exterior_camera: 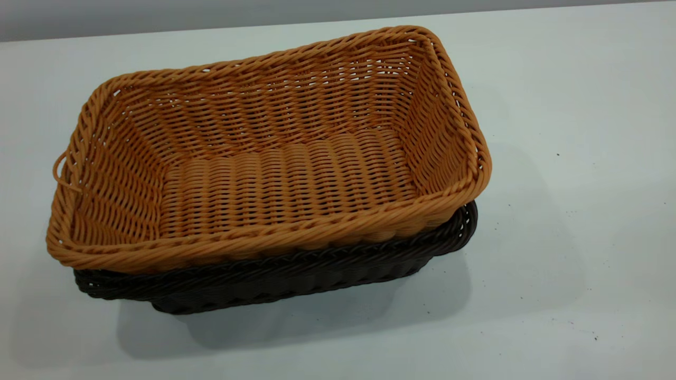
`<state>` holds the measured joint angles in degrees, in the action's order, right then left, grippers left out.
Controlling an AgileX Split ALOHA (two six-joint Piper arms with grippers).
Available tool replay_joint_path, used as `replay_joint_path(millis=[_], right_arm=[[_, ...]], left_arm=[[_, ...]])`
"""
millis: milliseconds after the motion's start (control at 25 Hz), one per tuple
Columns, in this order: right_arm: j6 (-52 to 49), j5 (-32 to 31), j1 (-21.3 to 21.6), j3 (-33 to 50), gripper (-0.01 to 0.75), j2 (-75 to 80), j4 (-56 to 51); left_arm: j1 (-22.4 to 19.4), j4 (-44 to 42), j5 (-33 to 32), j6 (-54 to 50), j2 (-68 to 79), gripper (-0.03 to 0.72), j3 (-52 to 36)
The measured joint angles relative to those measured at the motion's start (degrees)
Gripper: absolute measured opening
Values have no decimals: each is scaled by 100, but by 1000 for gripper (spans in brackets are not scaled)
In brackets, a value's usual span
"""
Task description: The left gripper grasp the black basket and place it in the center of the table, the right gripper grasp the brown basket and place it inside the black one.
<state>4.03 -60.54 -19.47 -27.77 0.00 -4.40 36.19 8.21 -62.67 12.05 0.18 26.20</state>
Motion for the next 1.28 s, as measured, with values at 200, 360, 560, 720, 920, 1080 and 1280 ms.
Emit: replay_joint_path(millis=[200, 360, 560, 720, 920, 1080, 1280], right_arm=[[0, 0, 0, 0, 6, 0, 0], [0, 0, 13, 0, 6, 0, 0], [0, 0, 445, 0, 6, 0, 0], [0, 0, 1072, 0, 6, 0, 0], [0, 0, 1803, 0, 6, 0, 0], [0, 0, 2342, 0, 6, 0, 0], [0, 0, 2687, 0, 6, 0, 0]], left_arm=[[0, 6, -5, 0, -7, -1, 0], [-92, 35, -12, 3, -20, -1, 0], [-745, 35, -12, 11, -20, -1, 0], [-1449, 29, -12, 11, -18, -1, 0], [-2286, 29, -12, 11, -18, -1, 0], [-2988, 29, -12, 11, -18, -1, 0], [-3675, 29, -12, 11, -18, -1, 0]])
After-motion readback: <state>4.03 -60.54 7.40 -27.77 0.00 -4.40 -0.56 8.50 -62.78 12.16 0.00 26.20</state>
